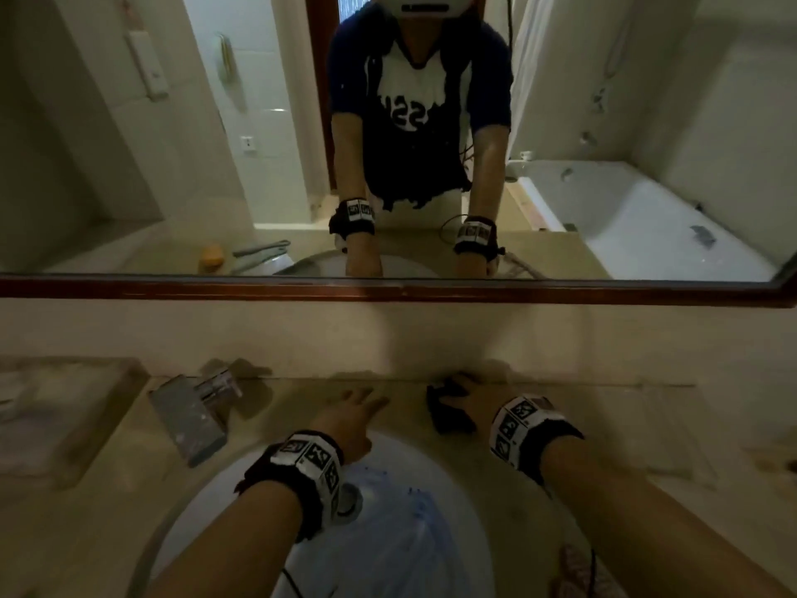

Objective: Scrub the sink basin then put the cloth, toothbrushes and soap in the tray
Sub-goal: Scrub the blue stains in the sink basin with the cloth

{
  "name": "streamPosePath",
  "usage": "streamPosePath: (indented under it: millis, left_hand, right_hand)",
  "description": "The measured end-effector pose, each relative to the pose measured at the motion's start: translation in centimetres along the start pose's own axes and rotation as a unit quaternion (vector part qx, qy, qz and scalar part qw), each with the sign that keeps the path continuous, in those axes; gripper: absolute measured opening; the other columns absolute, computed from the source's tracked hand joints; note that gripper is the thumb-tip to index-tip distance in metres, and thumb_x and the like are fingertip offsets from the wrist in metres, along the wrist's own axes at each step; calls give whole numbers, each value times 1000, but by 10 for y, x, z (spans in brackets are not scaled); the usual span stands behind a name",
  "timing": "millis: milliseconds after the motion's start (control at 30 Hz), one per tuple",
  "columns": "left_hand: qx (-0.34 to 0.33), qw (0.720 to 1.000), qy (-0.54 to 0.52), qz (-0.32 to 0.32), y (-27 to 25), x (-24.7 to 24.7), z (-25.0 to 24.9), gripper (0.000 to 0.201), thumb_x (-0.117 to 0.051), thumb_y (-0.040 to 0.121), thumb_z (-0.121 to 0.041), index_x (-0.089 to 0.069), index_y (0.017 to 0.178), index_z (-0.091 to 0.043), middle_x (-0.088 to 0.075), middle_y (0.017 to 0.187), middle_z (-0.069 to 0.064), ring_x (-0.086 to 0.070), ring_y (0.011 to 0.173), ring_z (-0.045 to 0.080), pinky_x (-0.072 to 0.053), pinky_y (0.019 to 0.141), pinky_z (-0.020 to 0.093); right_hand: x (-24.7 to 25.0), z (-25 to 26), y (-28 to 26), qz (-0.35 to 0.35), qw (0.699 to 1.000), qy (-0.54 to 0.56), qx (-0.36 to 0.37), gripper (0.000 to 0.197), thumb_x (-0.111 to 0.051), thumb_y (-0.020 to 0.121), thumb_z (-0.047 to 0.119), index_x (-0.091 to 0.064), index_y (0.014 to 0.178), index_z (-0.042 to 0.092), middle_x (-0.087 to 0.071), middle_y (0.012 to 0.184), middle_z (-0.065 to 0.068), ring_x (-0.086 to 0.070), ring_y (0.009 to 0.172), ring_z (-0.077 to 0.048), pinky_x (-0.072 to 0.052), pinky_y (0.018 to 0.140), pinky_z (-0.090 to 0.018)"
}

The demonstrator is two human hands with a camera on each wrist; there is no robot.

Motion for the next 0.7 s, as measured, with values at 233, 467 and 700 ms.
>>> streamPosePath:
  millis: [233,467,700]
  left_hand:
    - [3,998,22,63,36,-46,18,78,-50,94,-16,0,152,-32,13,161,0,6,150,24,-6,122,47]
    - [0,999,8,48,31,-53,30,74,-47,96,-17,-1,152,-30,9,162,-3,4,150,21,-7,122,45]
    - [-14,997,69,41,-31,-65,82,76,-47,96,-16,2,152,-33,12,162,-2,6,150,20,-13,121,45]
  right_hand:
    - [-17,1,25,34,971,-227,59,77,-57,90,37,-6,147,40,1,160,-5,-5,147,-34,-11,118,-51]
    - [-13,17,28,34,978,-204,40,69,-53,93,24,-12,148,30,-8,157,-15,-13,143,-38,-24,115,-47]
    - [-12,39,23,-15,993,-115,5,56,-49,95,22,-24,145,15,-35,144,-21,-42,129,-33,-40,103,-36]
Point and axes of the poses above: each hand's wrist, its own y-axis towards the middle knuckle, its own x-axis out of the back of the hand, z = x × y, the point moved 6 cm from there along y, towards the middle knuckle
